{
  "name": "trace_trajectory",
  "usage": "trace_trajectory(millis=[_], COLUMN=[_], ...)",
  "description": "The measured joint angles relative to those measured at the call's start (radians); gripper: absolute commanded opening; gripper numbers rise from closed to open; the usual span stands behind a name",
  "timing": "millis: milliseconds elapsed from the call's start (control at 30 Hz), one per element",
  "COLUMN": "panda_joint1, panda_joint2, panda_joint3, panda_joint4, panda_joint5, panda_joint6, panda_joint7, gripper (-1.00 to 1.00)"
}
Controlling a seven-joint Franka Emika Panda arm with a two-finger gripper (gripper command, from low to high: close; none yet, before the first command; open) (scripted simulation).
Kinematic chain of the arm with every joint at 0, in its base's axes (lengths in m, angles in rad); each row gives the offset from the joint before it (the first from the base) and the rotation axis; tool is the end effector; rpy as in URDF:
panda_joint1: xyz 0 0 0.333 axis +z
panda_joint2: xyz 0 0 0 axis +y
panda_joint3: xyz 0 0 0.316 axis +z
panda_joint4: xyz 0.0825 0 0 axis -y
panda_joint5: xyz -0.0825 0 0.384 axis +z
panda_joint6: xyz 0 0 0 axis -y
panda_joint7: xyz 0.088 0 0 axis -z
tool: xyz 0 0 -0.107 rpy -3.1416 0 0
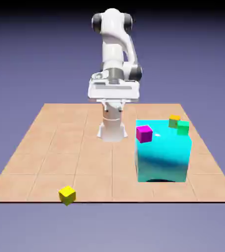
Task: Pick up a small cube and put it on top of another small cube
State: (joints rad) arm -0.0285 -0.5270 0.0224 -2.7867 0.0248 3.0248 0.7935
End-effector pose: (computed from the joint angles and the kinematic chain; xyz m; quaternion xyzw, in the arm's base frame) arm 0.3988 -0.0042 0.4509 -0.8505 0.3705 -0.3447 0.1433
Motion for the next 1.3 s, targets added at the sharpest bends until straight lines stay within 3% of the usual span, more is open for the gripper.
trace_trajectory(millis=[967, 1167, 1200, 1300], panda_joint1=[-0.969, -0.902, -0.898, -0.912], panda_joint2=[1.03, 1.211, 1.219, 1.183], panda_joint3=[0.537, 0.516, 0.515, 0.519], panda_joint4=[0.556, 0.627, 0.63, 0.616], panda_joint5=[0.593, 0.584, 0.584, 0.585], panda_joint6=[-0.293, -0.171, -0.165, -0.188], panda_joint7=[1.255, 1.233, 1.232, 1.236], gripper=[0.0, 0.0, -1.0, -1.0])
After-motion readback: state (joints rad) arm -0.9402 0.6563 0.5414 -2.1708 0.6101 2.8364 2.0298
